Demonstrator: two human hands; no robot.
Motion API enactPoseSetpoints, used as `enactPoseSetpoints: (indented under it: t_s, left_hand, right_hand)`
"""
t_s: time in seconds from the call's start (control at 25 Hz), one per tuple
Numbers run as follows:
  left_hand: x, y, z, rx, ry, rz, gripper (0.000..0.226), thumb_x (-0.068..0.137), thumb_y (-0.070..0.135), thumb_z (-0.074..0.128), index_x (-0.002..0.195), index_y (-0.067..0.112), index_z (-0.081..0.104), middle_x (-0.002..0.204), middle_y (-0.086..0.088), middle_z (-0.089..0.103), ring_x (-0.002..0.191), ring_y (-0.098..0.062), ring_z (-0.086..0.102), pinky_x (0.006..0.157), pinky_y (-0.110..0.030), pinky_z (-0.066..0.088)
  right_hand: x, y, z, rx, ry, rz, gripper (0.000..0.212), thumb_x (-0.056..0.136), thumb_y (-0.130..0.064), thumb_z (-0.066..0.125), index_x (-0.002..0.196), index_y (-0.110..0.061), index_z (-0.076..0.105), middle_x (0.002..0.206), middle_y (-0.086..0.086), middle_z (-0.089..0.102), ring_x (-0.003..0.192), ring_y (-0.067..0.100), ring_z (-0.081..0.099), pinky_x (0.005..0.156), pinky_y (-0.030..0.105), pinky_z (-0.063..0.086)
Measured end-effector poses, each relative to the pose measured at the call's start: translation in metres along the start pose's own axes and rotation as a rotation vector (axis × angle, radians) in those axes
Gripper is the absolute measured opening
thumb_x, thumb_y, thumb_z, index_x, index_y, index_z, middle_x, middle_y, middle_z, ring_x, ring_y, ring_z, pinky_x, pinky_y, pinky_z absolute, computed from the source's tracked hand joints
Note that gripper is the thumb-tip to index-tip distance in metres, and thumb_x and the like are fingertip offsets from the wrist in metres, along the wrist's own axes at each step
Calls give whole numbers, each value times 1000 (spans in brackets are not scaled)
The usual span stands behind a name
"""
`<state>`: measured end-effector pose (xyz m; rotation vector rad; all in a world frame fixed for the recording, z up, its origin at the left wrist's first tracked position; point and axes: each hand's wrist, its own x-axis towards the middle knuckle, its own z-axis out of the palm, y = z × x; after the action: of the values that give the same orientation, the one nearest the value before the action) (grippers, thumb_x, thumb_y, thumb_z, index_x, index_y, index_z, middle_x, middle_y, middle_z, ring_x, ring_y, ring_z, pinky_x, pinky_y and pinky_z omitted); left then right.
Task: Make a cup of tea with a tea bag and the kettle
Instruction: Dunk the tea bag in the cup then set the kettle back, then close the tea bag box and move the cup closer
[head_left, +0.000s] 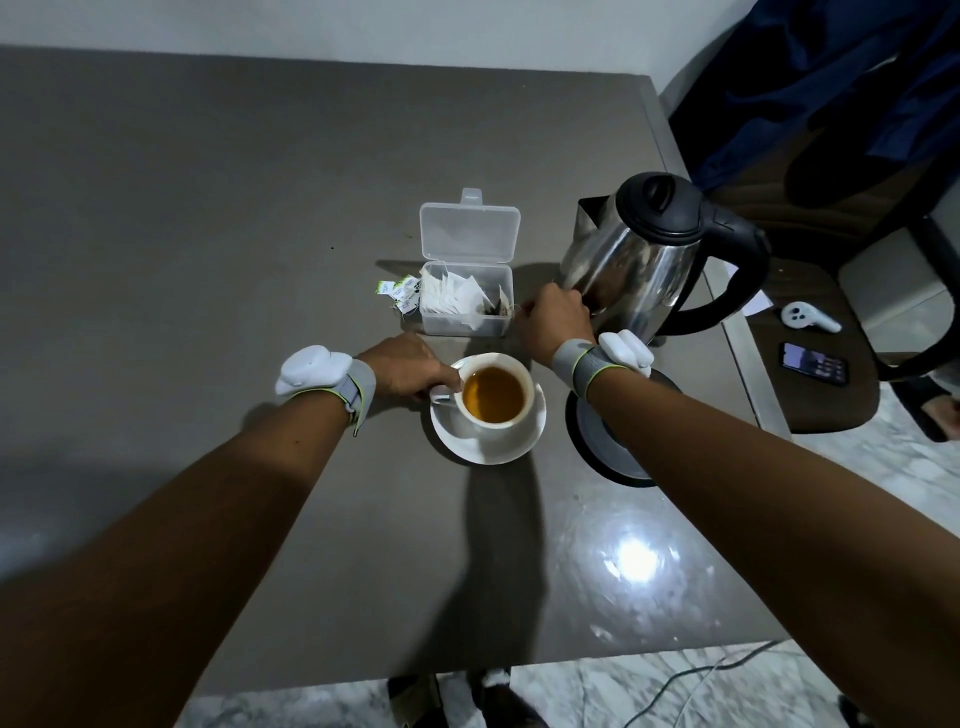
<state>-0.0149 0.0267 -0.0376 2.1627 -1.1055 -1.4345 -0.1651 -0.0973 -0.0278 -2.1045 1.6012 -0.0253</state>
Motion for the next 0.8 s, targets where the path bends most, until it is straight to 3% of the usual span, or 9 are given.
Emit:
enactPoseSetpoints:
  t_s: [0.24,0.4,0.48,0.6,0.72,0.8]
  left_hand:
    - [-4,3,-3,64,6,14,30,76,31,76,74,2,76,81,-14,77,86,-34,75,89,-43,60]
    - [-3,9,-15,106,83,48,29,75,35,75,81,7,79,86,-10,78,80,-26,73,90,-42,59]
    - [-1,15,-23,146,198,95,24,75,39,74,75,15,79,88,-7,77,82,-24,70,88,-38,58]
    - [4,27,-35,97,488,187,11,75,34,70,73,25,76,87,3,77,91,-23,69,86,-29,53]
    - [13,42,-49,19,756,241,16,76,32,67,89,26,74,98,4,75,94,-23,68,84,-28,51]
    - [23,49,-58,16,785,291,28,81,31,67,109,26,67,118,-2,68,105,-27,64,92,-34,51]
  right_hand:
    - [-8,-3,-5,17,11,-10,34,96,-27,52,117,-1,59,127,28,55,118,48,54,94,42,47]
    - [-9,-12,-18,47,61,-48,31,95,-24,52,114,-3,63,123,27,60,116,48,56,92,42,48]
    - [-6,-19,-26,81,103,-121,28,94,-23,54,113,-8,69,120,23,66,113,45,58,93,41,50]
    - [2,-29,-37,172,179,-182,34,97,-26,57,128,-13,63,128,15,65,119,36,59,100,42,49]
    - [16,-37,-44,220,219,-221,39,99,-27,57,136,-16,57,133,12,62,122,32,56,100,39,45]
    - [28,-40,-46,222,199,-237,39,100,-27,55,137,-17,57,134,11,61,124,31,55,100,37,43]
